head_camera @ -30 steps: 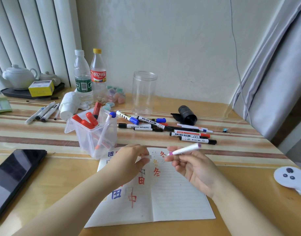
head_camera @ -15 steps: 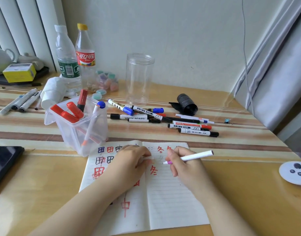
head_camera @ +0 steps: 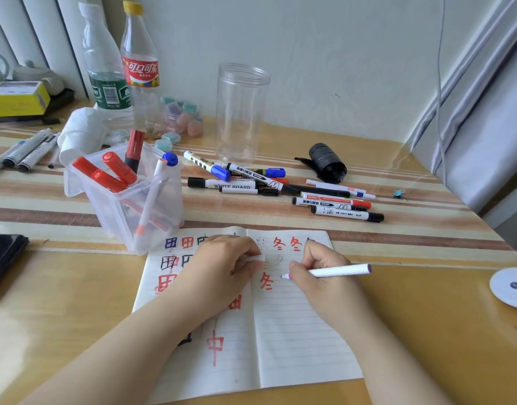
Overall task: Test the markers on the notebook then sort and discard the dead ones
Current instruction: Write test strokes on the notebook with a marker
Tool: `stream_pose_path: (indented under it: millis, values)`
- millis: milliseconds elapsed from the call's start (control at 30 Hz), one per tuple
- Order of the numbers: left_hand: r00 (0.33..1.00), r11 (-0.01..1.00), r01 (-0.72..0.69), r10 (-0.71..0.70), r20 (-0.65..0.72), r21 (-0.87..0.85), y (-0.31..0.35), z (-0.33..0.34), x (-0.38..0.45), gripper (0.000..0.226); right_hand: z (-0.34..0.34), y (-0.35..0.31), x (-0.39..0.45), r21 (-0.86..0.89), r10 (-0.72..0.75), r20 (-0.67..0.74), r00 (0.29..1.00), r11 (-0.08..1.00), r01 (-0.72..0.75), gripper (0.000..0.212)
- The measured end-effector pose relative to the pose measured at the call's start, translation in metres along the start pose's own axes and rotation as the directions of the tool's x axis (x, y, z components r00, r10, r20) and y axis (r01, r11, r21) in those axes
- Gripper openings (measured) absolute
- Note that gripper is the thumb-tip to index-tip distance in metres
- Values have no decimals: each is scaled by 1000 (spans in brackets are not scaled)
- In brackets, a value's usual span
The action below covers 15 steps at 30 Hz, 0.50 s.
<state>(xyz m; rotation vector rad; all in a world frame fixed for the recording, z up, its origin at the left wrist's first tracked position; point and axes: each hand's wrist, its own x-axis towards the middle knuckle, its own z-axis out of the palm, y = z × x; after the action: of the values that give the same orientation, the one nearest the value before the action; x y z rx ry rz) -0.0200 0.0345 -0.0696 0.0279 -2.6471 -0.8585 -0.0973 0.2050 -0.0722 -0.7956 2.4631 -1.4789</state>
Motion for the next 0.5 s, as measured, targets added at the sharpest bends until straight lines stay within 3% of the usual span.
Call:
stream_pose_path:
  millis: [500]
  values:
    - [1000,1000,11,-11,-6,-11,-1,2,-1,29,-2,5,1,-21,19,-77,997,1000,-21,30]
